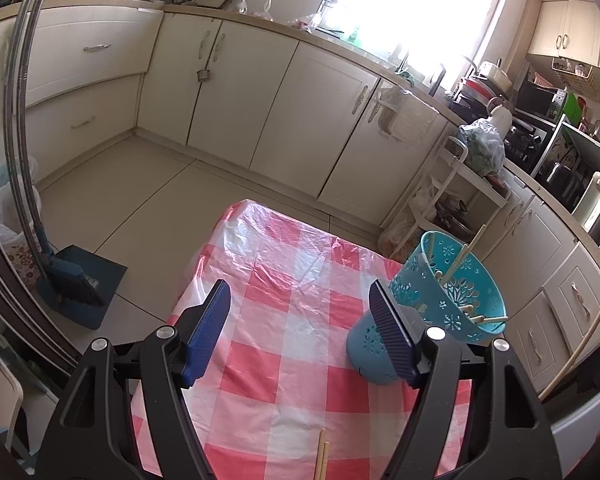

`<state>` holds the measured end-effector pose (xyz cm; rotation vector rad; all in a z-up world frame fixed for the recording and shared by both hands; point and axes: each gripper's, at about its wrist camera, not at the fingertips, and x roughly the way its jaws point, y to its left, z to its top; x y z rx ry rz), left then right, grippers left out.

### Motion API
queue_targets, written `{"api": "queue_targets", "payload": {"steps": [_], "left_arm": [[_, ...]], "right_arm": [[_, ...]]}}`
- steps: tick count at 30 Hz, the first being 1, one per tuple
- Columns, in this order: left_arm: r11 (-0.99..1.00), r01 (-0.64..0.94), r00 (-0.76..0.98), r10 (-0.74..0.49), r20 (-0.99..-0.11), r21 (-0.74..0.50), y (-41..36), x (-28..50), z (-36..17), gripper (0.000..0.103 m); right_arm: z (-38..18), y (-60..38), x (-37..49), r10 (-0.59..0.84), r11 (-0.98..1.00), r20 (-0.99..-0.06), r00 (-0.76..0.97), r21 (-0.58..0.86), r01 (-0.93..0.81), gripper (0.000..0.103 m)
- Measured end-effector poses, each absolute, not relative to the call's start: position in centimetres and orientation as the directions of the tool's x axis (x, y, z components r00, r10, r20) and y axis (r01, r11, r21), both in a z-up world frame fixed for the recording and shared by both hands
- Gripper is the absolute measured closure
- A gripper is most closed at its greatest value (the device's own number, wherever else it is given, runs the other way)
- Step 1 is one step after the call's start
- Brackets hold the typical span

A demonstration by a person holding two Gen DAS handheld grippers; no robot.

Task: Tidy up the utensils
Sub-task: 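Open the right gripper over the blue basket to drop the chopstick, then move the open right gripper to a chopstick lying on the tablecloth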

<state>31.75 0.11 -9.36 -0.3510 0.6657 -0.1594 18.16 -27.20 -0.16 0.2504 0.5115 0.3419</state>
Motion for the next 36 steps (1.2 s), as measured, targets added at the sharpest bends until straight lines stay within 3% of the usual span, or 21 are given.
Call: {"api": "queue_targets", "payload": {"steps": [7, 14, 20, 21, 24, 32, 36], "left_arm": [[0.928, 0.033, 0.775, -0.257, -0.577, -0.370, 0.2, 31.8, -9.5, 0.034], [0.929, 0.032, 0.773, -0.257, -0.580, -0.369, 0.1, 31.8, -9.6, 0.034], [0.927, 0.023, 0.771, -0.254, -0.583, -0.374, 0.3, 31.8, -9.7, 0.034], [0.926, 0.022, 0.772, -0.255, -0.582, -0.377, 0.4, 31.8, -9.7, 0.034], [0.926, 0.019, 0.770, -0.255, -0.585, -0.378, 0.5, 31.8, -9.7, 0.034], [0.933, 0.031, 0.756, -0.256, -0.603, -0.358, -0.4, 31.9, -10.3, 0.034], [0.935, 0.027, 0.751, -0.252, -0.610, -0.353, -0.3, 32.1, -10.5, 0.034]], "right_arm": [[-3.3, -27.4, 18.4, 0.375, 0.911, -0.490, 0.786, 0.353, -0.215, 0.099], [-2.3, -27.6, 18.8, 0.364, 0.917, -0.491, 0.792, 0.338, -0.212, 0.099], [-8.0, -28.9, 19.4, 0.360, 0.913, -0.671, 0.649, 0.395, -0.097, 0.099], [-9.6, -29.6, 19.1, 0.367, 0.900, -0.691, 0.623, 0.433, -0.050, 0.095], [-13.7, -31.1, 17.5, 0.373, 0.869, -0.732, 0.571, 0.491, 0.061, 0.071], [-16.5, -29.3, 20.2, 0.306, 0.917, -0.780, 0.546, 0.395, 0.050, 0.069], [-17.5, -26.6, 23.6, 0.289, 0.949, -0.816, 0.501, 0.312, -0.039, 0.060]]}}
